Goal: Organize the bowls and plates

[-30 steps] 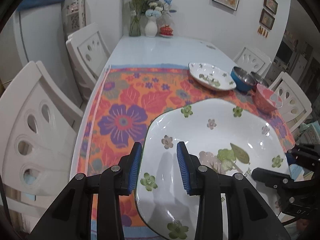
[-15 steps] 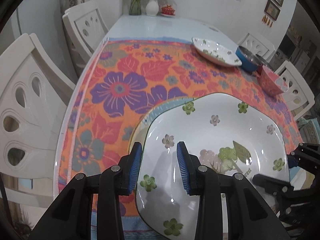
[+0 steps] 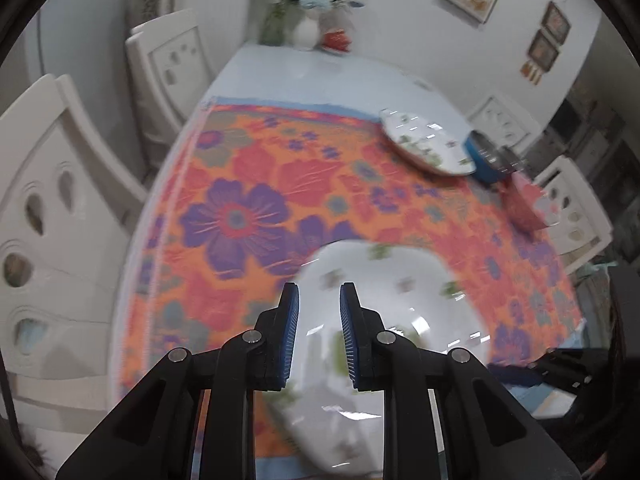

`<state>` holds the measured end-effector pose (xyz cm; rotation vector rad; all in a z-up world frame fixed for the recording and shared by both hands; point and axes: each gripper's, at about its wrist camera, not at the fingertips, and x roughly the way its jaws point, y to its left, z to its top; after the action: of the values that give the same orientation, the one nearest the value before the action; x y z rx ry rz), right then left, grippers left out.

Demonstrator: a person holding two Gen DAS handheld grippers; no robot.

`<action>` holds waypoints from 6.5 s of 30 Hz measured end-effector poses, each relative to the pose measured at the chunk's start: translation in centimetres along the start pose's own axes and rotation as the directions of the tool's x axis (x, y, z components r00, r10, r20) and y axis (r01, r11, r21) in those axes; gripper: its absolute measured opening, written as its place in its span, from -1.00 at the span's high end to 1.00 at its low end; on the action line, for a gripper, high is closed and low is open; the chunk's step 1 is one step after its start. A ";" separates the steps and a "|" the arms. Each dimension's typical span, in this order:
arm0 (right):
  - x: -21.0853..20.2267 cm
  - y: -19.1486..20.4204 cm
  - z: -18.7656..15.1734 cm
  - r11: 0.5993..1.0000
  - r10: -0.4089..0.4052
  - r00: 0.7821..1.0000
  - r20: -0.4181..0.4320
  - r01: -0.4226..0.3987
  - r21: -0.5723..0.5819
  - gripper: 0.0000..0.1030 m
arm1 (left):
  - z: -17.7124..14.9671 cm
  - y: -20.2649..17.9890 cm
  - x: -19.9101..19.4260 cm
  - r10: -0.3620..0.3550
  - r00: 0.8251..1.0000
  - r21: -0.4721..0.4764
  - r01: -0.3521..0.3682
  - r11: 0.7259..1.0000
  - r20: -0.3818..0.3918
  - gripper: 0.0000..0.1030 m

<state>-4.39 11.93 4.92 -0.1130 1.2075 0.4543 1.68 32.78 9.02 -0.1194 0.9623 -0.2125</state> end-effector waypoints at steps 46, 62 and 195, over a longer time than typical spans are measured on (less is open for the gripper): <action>-13.3 -8.6 7.7 0.986 -0.092 0.946 0.312 0.043 0.160 -0.11 | 7.3 -7.4 -5.9 -0.126 0.964 0.100 0.105 0.989 0.232 0.15; -11.1 -18.7 10.5 0.879 -0.046 0.952 0.302 -0.105 0.465 -0.14 | 17.9 -11.4 1.5 -0.227 0.955 0.189 0.192 0.963 0.190 -0.36; -5.3 -3.3 0.7 0.970 0.243 0.964 0.111 -0.243 -0.007 0.32 | -5.5 -4.2 -6.0 -0.121 0.993 0.034 0.121 0.992 -0.008 0.41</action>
<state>-3.95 7.64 9.51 0.0666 1.1174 0.6629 -6.69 30.03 11.53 -0.1460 0.9575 -0.3412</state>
